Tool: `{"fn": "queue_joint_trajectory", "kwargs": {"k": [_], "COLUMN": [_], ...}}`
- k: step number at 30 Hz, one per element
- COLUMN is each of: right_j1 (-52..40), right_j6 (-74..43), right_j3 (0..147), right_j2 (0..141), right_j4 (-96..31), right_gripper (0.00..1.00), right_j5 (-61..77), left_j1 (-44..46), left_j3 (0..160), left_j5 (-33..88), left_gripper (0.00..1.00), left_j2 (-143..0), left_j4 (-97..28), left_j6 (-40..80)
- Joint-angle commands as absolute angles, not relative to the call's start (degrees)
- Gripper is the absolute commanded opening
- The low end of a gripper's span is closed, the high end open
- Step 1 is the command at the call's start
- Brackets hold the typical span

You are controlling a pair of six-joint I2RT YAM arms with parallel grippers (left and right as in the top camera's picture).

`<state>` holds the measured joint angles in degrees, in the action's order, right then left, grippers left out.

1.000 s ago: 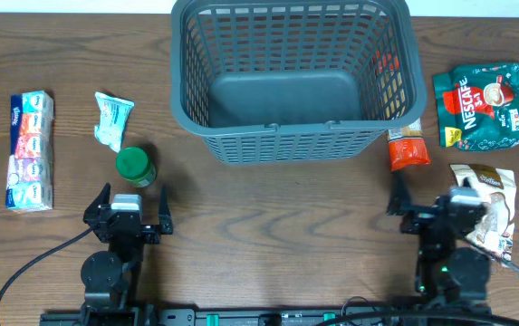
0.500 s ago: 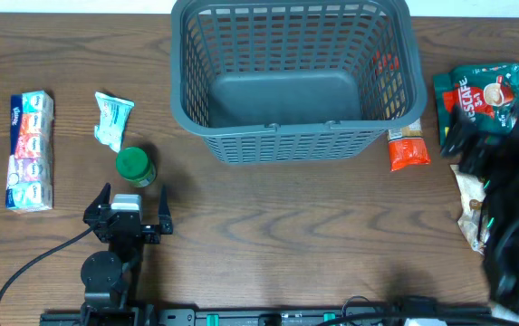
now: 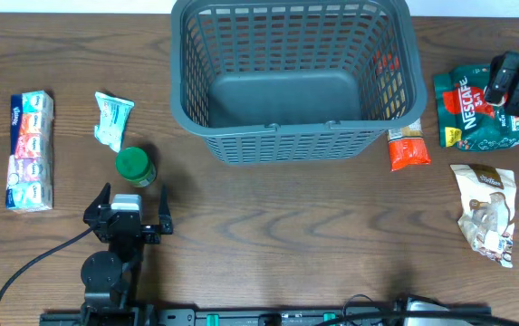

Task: Pack container
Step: 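Move the right gripper to the green Nescafe bag and grasp it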

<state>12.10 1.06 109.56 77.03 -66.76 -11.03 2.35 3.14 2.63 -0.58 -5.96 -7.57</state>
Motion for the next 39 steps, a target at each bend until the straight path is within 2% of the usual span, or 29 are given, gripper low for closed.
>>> {"fn": "queue_joint_trajectory", "kwargs": {"k": [1, 9, 16, 24, 39], "right_j1": [12.56, 16.64, 21.34, 28.69, 31.90], "right_j6": [6.42, 5.45, 8.10, 8.91, 19.38], "right_j3": [110.91, 111.28, 120.84, 134.02, 135.00], "right_j2": [76.97, 83.15, 98.15, 110.87, 123.68], "right_j4": [-66.92, -67.37, -73.17, -77.21, -76.31], "right_gripper": [0.99, 0.99, 0.99, 0.99, 0.99], "right_j5": [-12.03, -8.10, -7.44, 1.13, 3.40], "left_j1": [2.37, 2.37, 2.37, 2.37, 2.37], "left_j3": [1.56, 1.56, 1.56, 1.56, 1.56], "left_j5": [2.55, 2.55, 2.55, 2.55, 2.55], "left_gripper": [0.99, 0.99, 0.99, 0.99, 0.99], "left_j2": [-0.23, -0.23, -0.23, -0.23, -0.23], "left_j4": [-6.55, -6.55, -6.55, -6.55, -6.55], "left_j6": [-7.90, -7.90, -7.90, -7.90, -7.90]}}
